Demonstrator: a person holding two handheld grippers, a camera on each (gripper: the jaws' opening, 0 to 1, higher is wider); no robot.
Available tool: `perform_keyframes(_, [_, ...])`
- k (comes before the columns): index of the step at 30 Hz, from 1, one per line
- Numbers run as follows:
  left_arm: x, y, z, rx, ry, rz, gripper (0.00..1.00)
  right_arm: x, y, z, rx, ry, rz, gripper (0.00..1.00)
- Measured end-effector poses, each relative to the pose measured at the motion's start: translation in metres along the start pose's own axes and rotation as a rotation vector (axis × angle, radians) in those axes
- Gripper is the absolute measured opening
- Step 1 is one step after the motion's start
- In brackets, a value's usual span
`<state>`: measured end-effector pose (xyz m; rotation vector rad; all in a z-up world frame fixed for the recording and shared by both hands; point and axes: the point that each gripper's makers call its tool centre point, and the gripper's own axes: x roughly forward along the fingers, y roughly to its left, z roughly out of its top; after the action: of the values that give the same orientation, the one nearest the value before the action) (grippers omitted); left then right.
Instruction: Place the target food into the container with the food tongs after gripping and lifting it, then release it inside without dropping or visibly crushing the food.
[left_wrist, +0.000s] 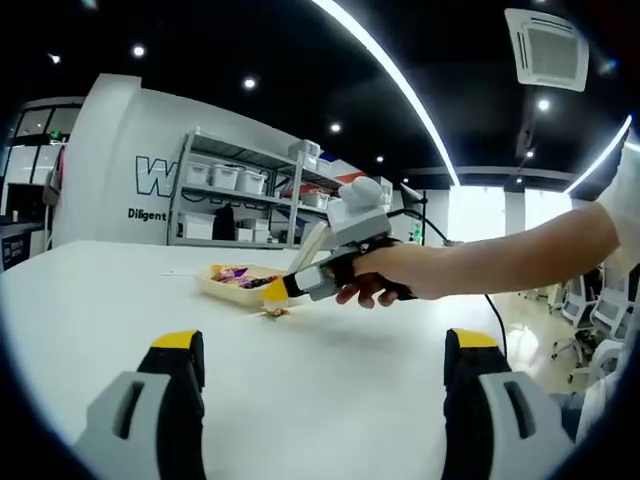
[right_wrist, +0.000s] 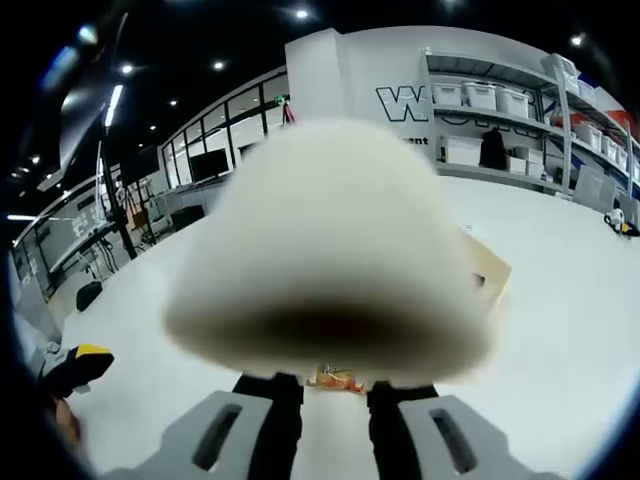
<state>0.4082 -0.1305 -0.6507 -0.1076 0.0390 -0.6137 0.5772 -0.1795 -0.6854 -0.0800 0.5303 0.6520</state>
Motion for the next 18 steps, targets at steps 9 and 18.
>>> perform_keyframes(9, [-0.001, -0.004, -0.001, 0.004, 0.000, -0.014, 0.98, -0.025, 0.002, -0.016, -0.072, 0.060, 0.043, 0.18])
perform_keyframes(18, [0.000, -0.006, -0.002, 0.019, 0.007, -0.019, 0.98, -0.061, -0.003, -0.020, -0.011, 0.087, 0.119, 0.18])
